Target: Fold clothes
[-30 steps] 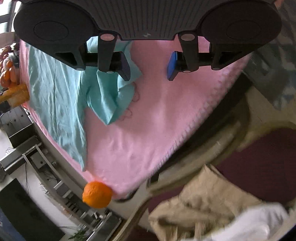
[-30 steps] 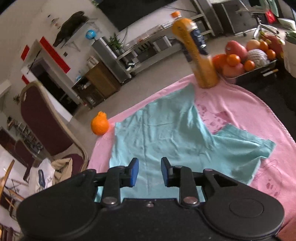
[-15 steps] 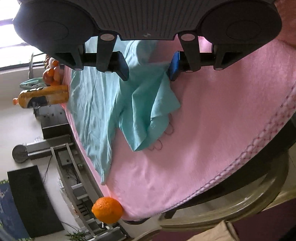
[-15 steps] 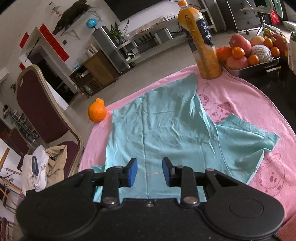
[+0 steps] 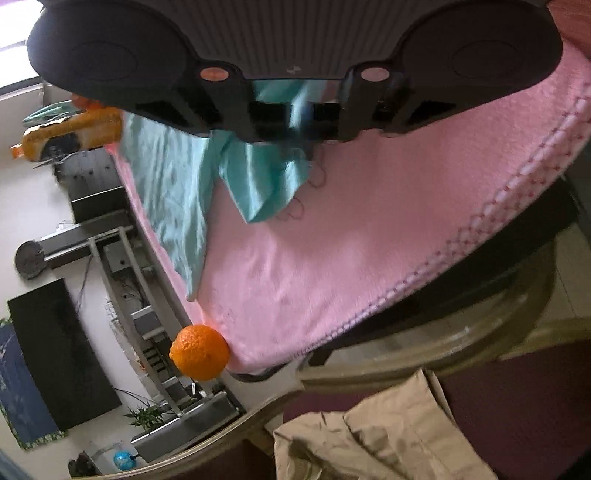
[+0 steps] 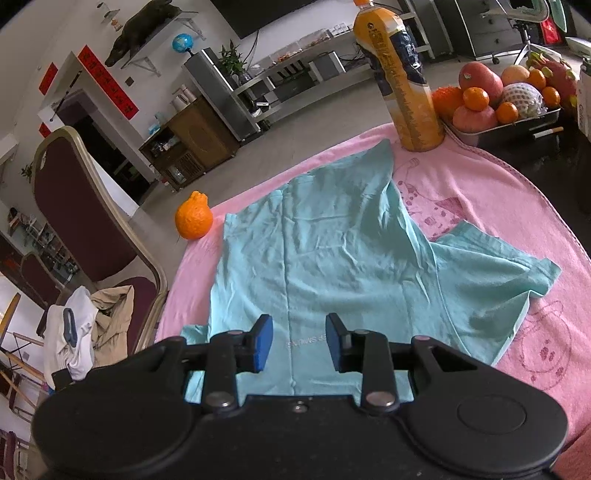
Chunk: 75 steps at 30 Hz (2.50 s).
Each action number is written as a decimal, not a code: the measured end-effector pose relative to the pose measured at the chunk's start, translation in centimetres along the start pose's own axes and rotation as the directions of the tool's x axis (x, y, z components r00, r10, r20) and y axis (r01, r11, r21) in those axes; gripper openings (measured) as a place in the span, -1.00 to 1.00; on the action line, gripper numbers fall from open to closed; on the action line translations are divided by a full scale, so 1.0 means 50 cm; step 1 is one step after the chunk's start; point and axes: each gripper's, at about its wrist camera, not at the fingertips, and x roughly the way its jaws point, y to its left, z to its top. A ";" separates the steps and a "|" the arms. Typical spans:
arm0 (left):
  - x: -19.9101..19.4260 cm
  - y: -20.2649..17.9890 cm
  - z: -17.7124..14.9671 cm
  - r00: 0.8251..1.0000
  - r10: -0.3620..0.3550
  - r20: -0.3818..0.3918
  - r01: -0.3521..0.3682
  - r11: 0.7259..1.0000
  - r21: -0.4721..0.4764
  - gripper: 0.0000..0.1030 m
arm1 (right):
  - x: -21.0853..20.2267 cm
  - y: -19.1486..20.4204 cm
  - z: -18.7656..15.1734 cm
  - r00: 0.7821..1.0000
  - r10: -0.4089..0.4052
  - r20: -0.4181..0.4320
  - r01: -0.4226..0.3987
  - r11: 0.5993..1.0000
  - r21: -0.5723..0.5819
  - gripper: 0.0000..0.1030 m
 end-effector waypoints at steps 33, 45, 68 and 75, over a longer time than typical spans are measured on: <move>-0.019 -0.139 -0.171 0.936 0.351 -0.026 -0.227 0.659 0.717 -0.57 | 0.143 -0.185 -0.056 0.947 -0.226 -0.230 0.223 0.974 -0.042 -0.54; -0.110 -0.141 -0.164 0.970 0.243 0.021 -0.195 0.718 0.668 -0.79 | 0.023 -0.215 -0.052 0.956 -0.223 -0.192 0.227 0.974 -0.005 -0.65; -0.091 -0.195 -0.283 0.970 0.217 -0.114 -0.038 0.591 0.806 -0.73 | 0.079 -0.116 -0.123 0.934 -0.149 -0.325 0.081 0.974 -0.212 -0.77; -0.049 -0.247 -0.336 0.972 0.184 -0.148 0.021 0.555 0.831 -0.73 | 0.091 -0.105 -0.109 0.964 -0.079 -0.255 0.038 0.986 -0.164 -0.76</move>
